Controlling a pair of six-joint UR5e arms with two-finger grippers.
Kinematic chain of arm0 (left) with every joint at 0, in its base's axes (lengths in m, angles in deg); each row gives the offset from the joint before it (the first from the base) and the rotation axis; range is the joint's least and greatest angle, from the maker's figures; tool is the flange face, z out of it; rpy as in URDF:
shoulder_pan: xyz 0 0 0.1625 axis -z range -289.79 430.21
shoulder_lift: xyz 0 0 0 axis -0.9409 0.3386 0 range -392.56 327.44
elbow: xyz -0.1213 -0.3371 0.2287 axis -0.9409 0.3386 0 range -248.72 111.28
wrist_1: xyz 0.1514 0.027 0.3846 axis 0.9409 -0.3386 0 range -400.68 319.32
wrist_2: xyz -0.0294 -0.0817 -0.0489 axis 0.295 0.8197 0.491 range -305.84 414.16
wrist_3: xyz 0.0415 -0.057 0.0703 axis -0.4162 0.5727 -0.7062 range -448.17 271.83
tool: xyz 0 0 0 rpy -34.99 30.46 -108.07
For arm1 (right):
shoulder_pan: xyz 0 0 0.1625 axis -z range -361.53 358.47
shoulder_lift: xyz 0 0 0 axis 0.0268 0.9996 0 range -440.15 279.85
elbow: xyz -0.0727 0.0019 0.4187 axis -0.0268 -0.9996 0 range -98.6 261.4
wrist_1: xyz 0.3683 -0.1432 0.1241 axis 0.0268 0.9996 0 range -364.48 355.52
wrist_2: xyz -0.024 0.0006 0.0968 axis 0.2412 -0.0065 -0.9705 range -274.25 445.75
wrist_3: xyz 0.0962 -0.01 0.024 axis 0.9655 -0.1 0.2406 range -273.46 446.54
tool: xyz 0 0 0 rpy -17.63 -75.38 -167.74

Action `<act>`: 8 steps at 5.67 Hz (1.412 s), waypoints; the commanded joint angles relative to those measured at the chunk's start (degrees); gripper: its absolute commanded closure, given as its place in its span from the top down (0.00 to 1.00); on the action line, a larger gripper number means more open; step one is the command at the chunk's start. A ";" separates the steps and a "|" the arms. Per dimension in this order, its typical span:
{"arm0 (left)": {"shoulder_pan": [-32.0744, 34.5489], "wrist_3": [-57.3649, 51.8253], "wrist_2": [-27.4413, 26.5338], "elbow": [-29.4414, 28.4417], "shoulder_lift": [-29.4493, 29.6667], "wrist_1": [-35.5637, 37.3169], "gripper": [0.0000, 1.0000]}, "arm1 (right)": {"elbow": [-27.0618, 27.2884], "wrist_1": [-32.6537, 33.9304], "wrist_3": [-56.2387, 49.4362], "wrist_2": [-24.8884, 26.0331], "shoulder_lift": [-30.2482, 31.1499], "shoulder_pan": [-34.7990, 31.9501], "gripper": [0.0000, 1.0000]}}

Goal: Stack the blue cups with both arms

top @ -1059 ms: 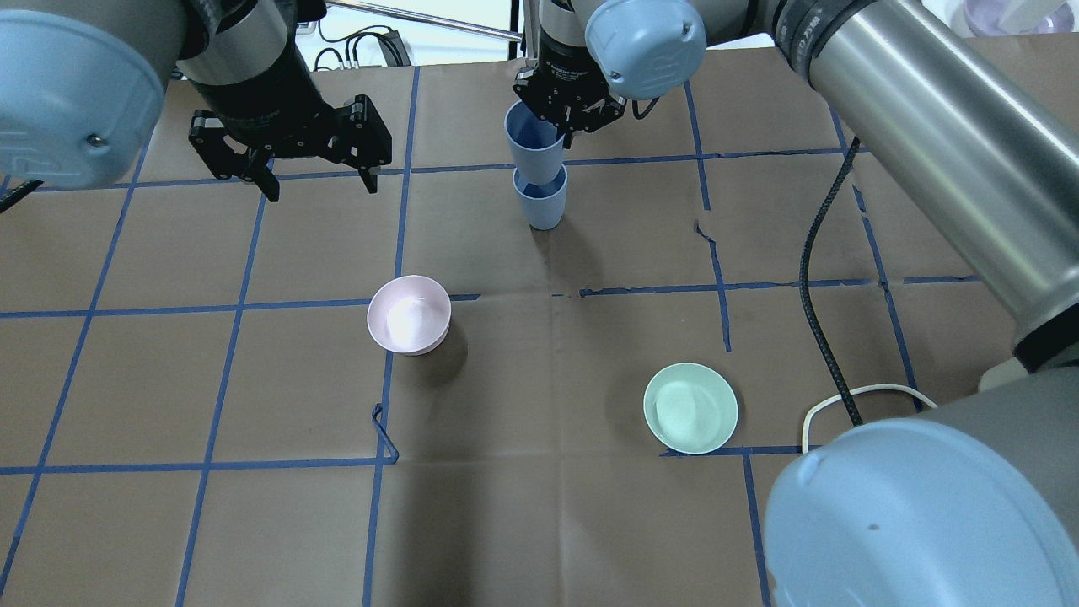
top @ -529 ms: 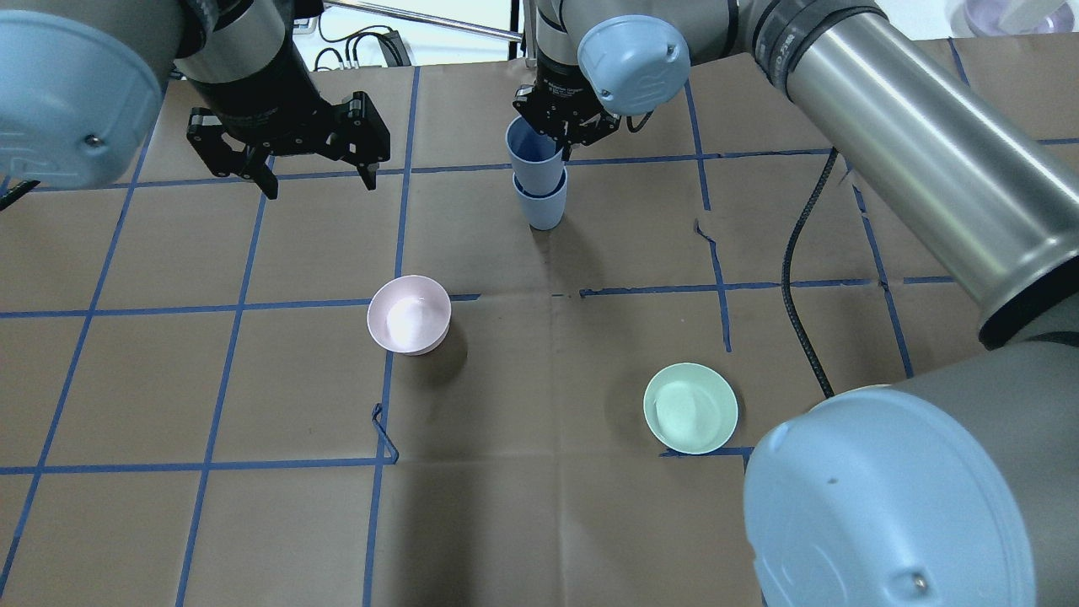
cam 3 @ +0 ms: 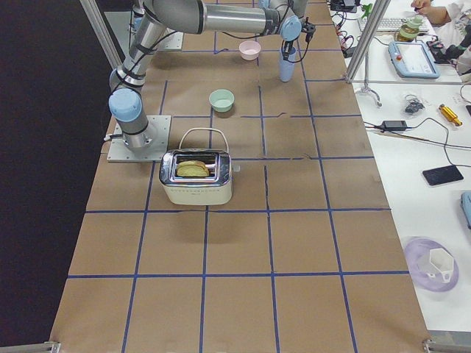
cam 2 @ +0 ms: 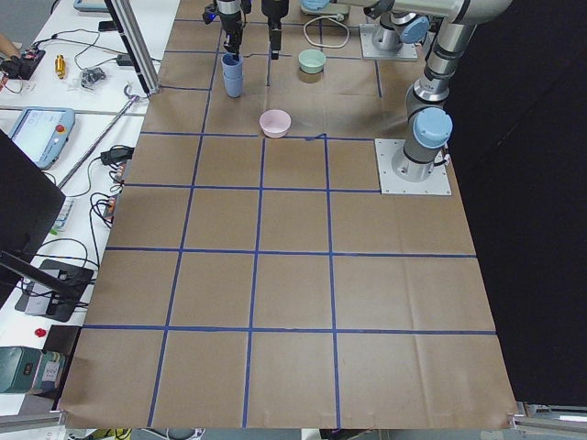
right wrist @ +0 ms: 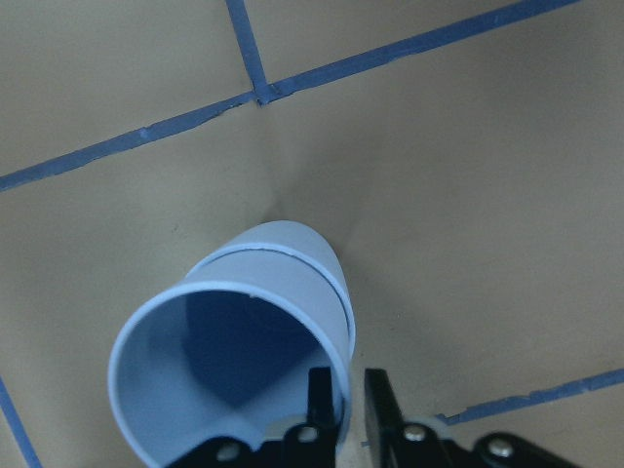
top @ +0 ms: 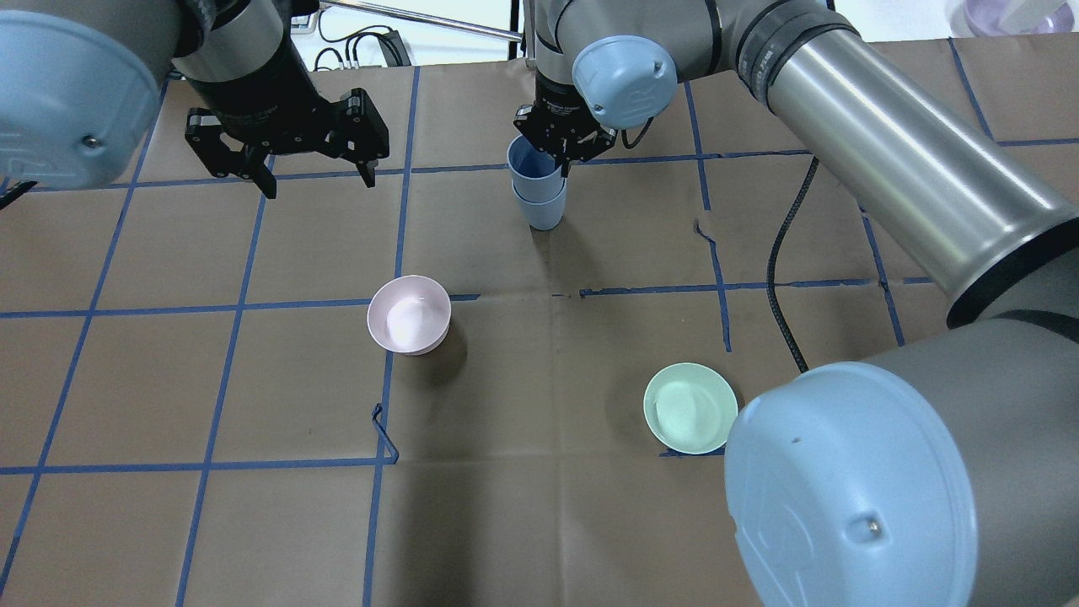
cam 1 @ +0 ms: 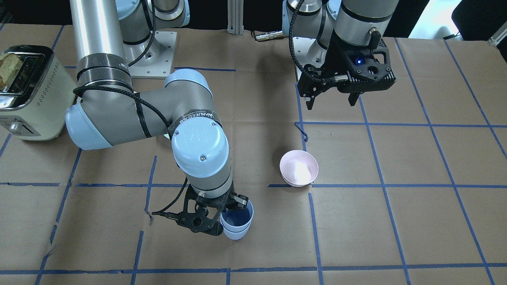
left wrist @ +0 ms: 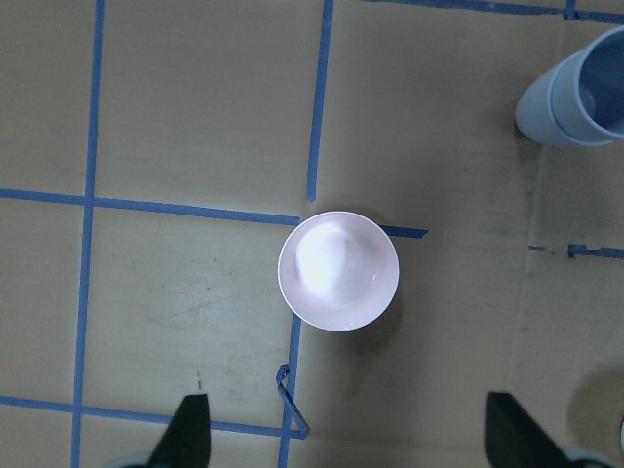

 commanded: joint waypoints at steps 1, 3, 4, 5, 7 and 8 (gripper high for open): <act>-0.02 0.02 -0.13 0.09 -0.23 0.00 0.98 | -1.94 0.25 -0.22 -1.22 0.57 0.50 1.00; -0.02 0.02 -0.05 0.09 -0.23 0.00 0.98 | -2.41 -4.90 -4.84 -0.88 4.76 2.07 1.00; -0.02 0.10 -0.05 0.09 -0.31 0.00 0.98 | -2.31 -10.94 -10.80 -0.79 7.31 5.22 1.00; -0.02 0.10 -0.05 0.09 -0.32 0.00 0.98 | -2.22 -20.13 -17.47 -0.53 11.60 8.47 1.00; -0.02 0.10 -0.13 0.09 -0.32 0.00 0.98 | 2.13 -29.36 -25.25 4.29 20.21 13.06 1.00; -0.02 0.10 -0.05 0.09 -0.32 0.00 0.98 | 9.48 -28.50 -25.80 4.66 26.09 13.77 1.00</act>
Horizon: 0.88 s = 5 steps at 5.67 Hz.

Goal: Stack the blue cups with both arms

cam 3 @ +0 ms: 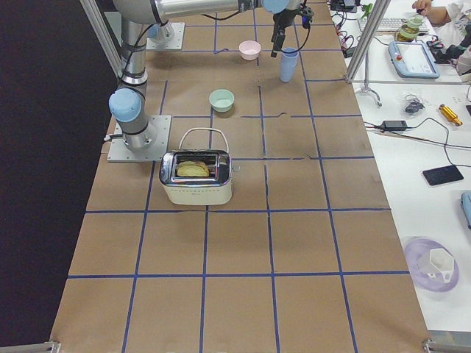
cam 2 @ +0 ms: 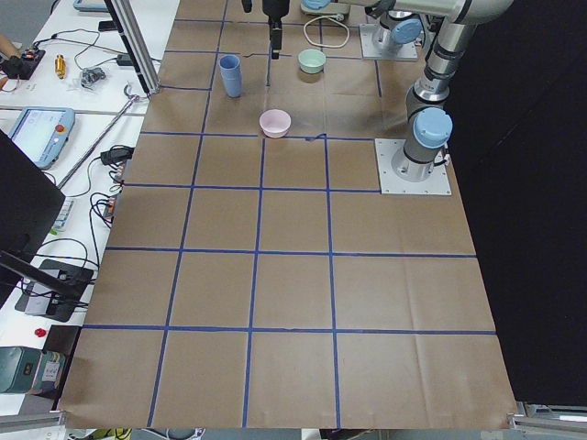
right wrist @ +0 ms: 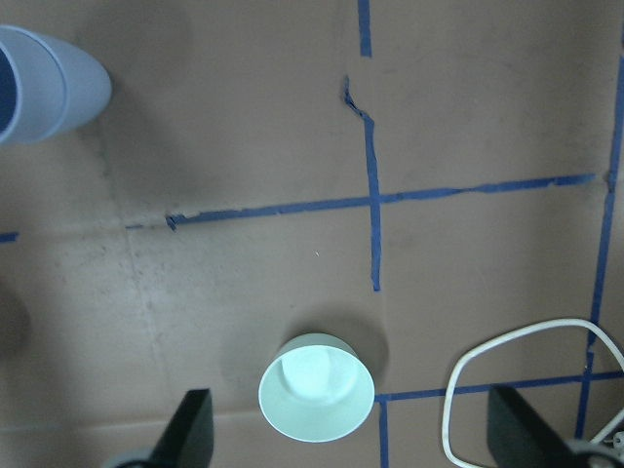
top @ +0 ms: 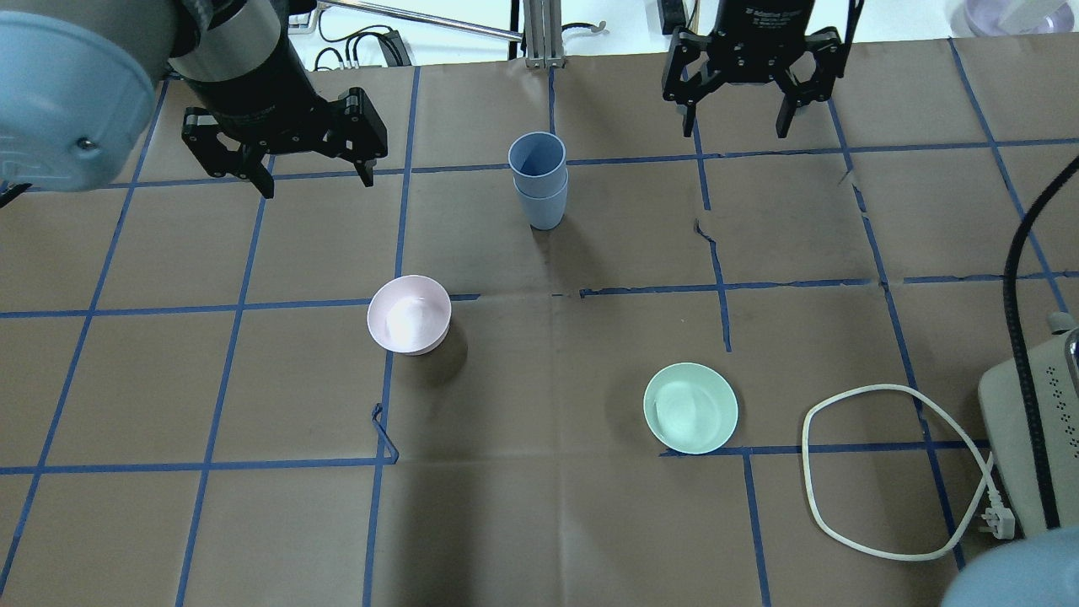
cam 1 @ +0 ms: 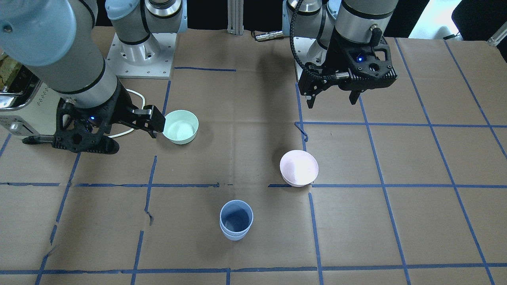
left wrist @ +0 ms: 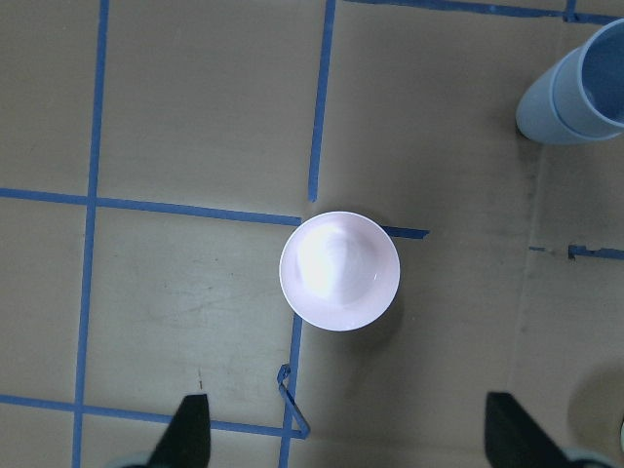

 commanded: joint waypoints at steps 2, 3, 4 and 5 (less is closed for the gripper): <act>0.00 0.00 -0.04 0.00 0.00 0.00 0.98 | 15.88 11.33 -1.13 0.41 9.47 1.52 1.00; 0.00 0.00 -0.04 0.00 0.00 0.00 0.98 | 15.56 11.65 -1.22 0.93 9.83 1.60 1.00; 0.00 0.00 -0.04 0.00 0.00 -0.09 0.98 | 14.95 11.65 -1.31 0.58 9.83 2.74 1.00; 0.00 0.00 -0.04 0.00 0.00 -0.09 0.98 | 14.94 11.65 -1.31 0.23 9.92 3.70 1.00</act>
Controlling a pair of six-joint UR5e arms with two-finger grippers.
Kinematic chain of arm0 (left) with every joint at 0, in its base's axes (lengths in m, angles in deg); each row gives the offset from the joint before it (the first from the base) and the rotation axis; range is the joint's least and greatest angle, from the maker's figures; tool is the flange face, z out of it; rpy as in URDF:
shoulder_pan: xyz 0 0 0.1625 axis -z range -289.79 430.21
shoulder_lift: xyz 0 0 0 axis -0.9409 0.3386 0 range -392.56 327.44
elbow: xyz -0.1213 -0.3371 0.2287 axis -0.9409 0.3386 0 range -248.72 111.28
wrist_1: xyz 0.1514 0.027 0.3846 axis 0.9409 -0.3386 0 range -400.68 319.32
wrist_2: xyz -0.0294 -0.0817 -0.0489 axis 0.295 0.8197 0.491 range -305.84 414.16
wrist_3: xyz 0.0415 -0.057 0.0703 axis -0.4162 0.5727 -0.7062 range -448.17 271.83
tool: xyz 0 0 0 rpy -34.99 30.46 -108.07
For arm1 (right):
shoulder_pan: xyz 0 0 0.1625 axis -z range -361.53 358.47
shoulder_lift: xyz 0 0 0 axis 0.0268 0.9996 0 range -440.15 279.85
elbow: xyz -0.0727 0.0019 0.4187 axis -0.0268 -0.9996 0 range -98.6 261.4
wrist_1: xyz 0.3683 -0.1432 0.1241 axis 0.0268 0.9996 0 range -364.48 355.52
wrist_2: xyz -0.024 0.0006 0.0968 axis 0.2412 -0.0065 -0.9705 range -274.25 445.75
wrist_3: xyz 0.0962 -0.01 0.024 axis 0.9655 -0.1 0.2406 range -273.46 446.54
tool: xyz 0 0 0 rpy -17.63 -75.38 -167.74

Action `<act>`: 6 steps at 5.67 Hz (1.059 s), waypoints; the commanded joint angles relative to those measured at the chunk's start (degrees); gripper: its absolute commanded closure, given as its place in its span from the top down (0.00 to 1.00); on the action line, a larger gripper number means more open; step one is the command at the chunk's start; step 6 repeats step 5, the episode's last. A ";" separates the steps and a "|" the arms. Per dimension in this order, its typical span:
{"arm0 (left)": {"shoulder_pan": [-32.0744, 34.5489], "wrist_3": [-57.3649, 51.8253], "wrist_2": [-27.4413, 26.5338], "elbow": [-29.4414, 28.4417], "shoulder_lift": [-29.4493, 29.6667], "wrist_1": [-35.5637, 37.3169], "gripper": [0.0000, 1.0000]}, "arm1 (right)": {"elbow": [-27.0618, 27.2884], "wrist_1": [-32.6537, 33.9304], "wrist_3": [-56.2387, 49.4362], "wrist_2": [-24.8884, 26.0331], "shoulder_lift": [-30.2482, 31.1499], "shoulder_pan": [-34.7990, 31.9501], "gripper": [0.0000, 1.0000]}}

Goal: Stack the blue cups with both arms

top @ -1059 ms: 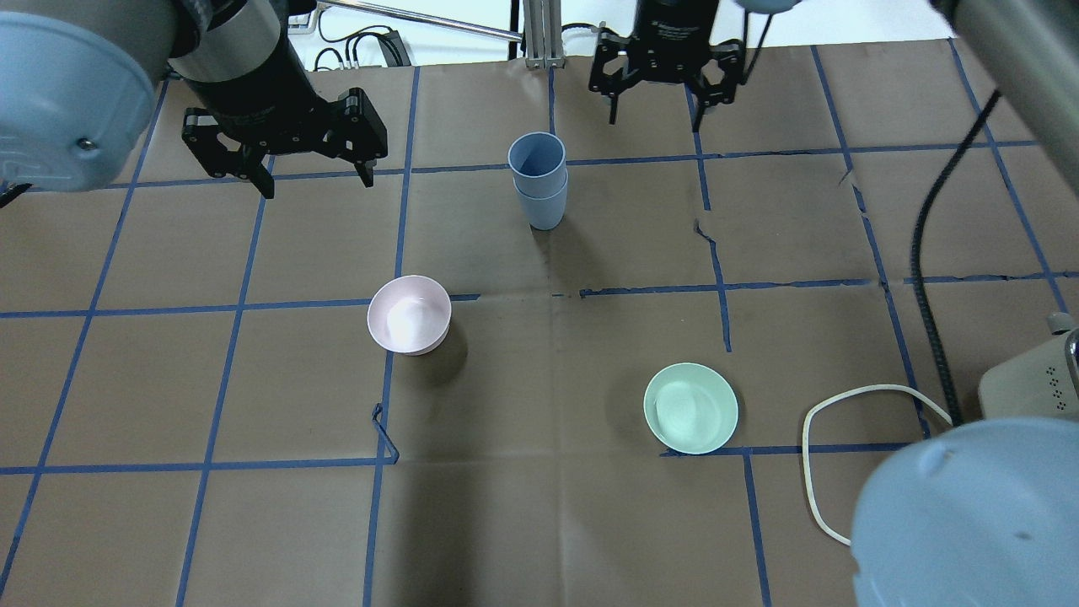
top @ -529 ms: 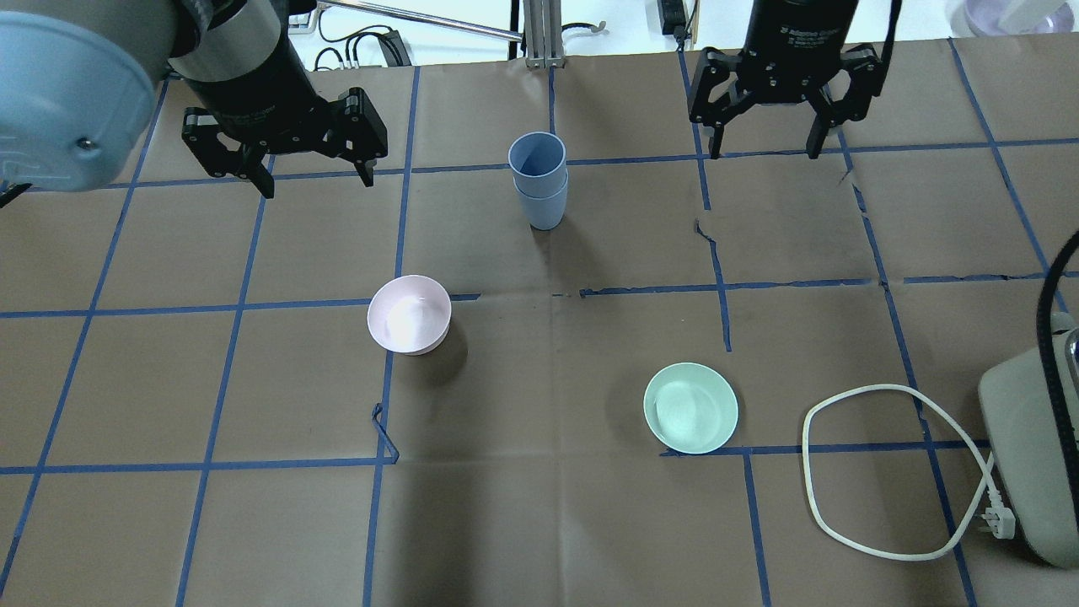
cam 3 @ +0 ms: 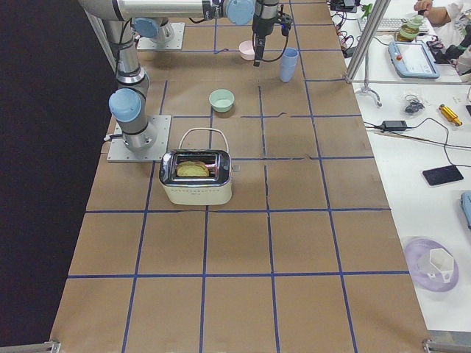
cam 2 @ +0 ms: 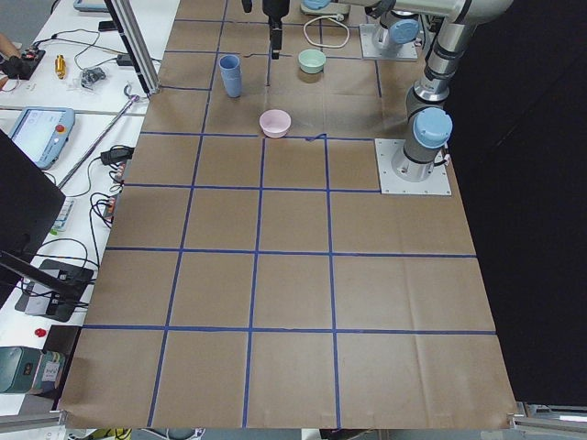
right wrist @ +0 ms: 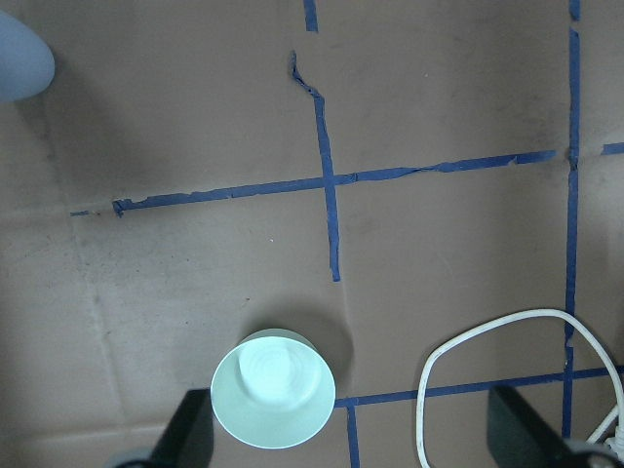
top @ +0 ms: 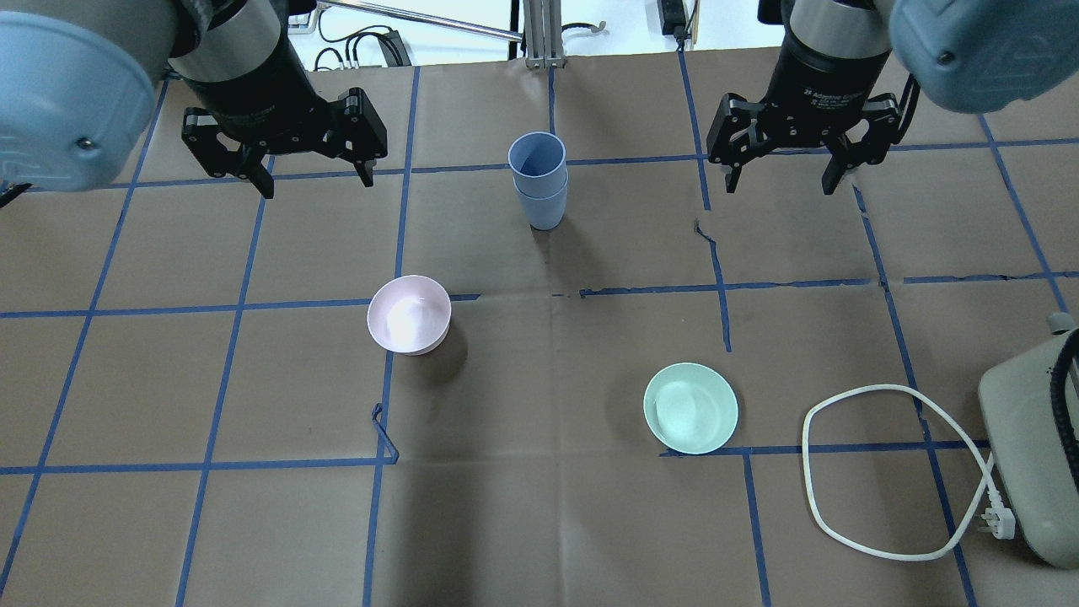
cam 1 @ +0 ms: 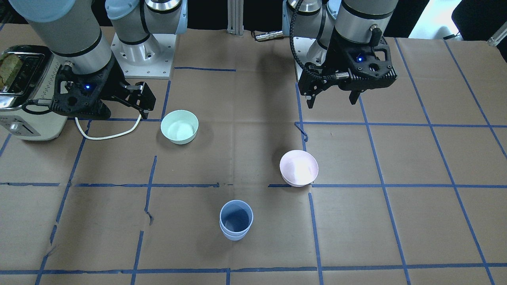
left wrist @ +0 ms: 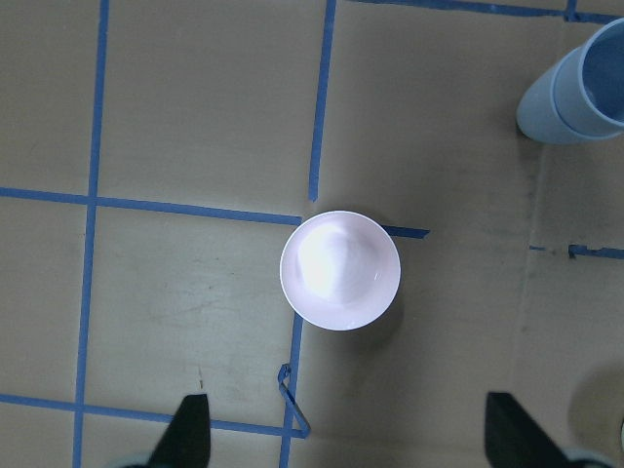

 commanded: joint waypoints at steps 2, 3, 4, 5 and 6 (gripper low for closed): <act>0.00 0.00 0.00 0.00 0.00 -0.02 0.98 | -0.09 -0.08 0.06 -0.38 0.63 0.48 1.00; 0.00 0.00 0.00 0.00 0.00 -0.02 0.98 | -0.09 -0.08 0.06 -0.38 0.63 0.48 1.00; 0.00 0.00 0.00 0.00 0.00 -0.02 0.98 | 0.00 -0.08 0.06 -0.38 0.63 0.48 1.00; 0.00 0.00 0.00 0.00 0.00 -0.02 0.98 | 0.17 -0.08 0.06 -0.47 0.63 0.48 1.00; 0.00 0.00 0.00 0.00 0.00 -0.02 0.98 | 0.17 -0.08 0.06 -0.47 0.63 0.48 1.00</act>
